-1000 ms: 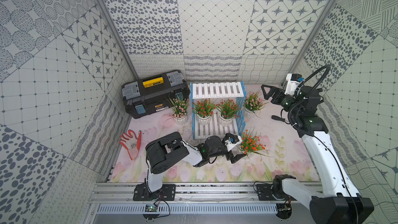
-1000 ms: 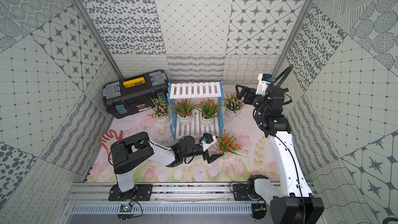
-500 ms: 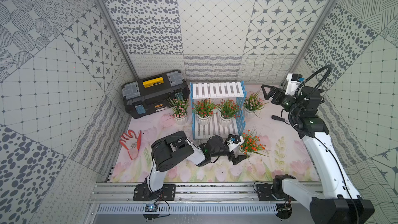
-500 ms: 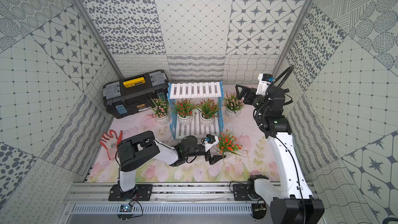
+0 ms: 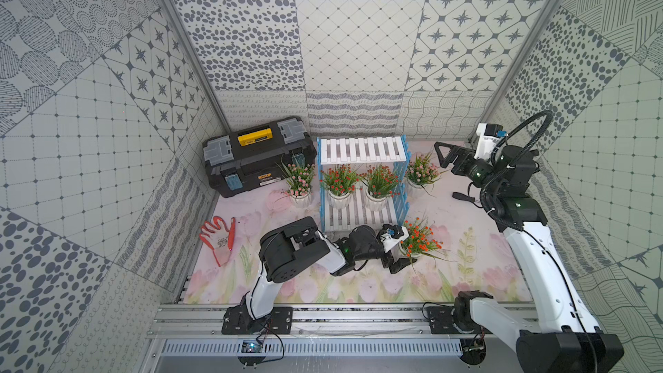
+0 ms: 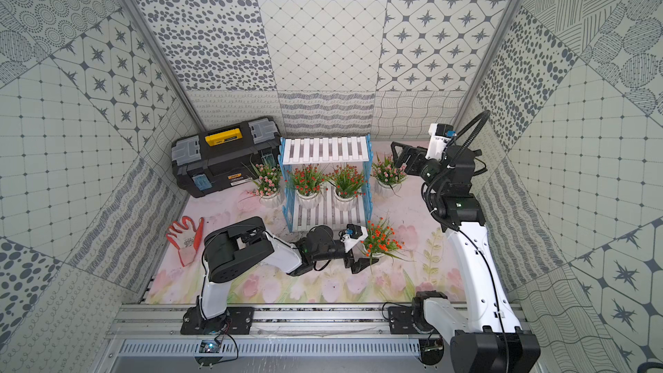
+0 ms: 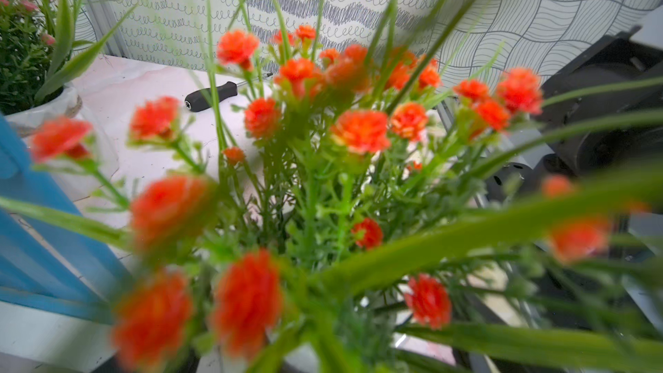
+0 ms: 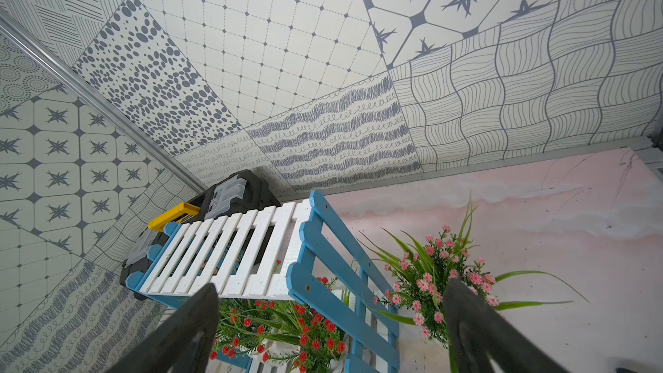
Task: Place the baby's breath potted plants on the rack by color
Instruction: Pick up the baby's breath potted plant from the center of the board.
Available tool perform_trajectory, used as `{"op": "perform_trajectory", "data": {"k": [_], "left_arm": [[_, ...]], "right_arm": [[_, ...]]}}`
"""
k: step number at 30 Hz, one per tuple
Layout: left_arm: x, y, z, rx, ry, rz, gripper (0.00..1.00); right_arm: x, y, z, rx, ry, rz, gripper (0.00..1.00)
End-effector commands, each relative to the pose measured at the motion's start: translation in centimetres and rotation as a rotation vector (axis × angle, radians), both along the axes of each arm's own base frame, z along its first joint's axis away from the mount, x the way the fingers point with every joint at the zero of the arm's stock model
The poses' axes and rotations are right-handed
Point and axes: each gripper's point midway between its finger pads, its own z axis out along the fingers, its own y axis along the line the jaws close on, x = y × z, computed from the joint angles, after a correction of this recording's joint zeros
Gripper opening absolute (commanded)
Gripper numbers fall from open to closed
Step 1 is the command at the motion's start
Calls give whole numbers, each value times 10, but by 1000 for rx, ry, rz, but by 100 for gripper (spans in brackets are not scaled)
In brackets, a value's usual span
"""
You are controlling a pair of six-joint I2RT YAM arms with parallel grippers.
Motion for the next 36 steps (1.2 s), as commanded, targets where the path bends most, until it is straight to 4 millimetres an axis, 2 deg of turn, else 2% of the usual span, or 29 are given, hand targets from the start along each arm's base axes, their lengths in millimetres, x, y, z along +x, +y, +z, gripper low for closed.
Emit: {"op": "perform_trajectory", "data": {"k": [1, 14, 25, 31, 36], "left_arm": [[5, -4, -2, 3, -16, 2, 98], [3, -18, -2, 17, -2, -46, 98], [-1, -30, -15, 57, 40, -100, 98], [3, -33, -16, 50, 54, -88, 98], [7, -36, -12, 43, 50, -72, 94]], "right_arm": [[-6, 1, 15, -10, -70, 13, 98], [-8, 2, 11, -14, -70, 20, 98], [-10, 3, 9, -12, -67, 23, 98], [-11, 2, 8, -14, -66, 20, 98], [-10, 3, 7, -13, -63, 23, 98]]}}
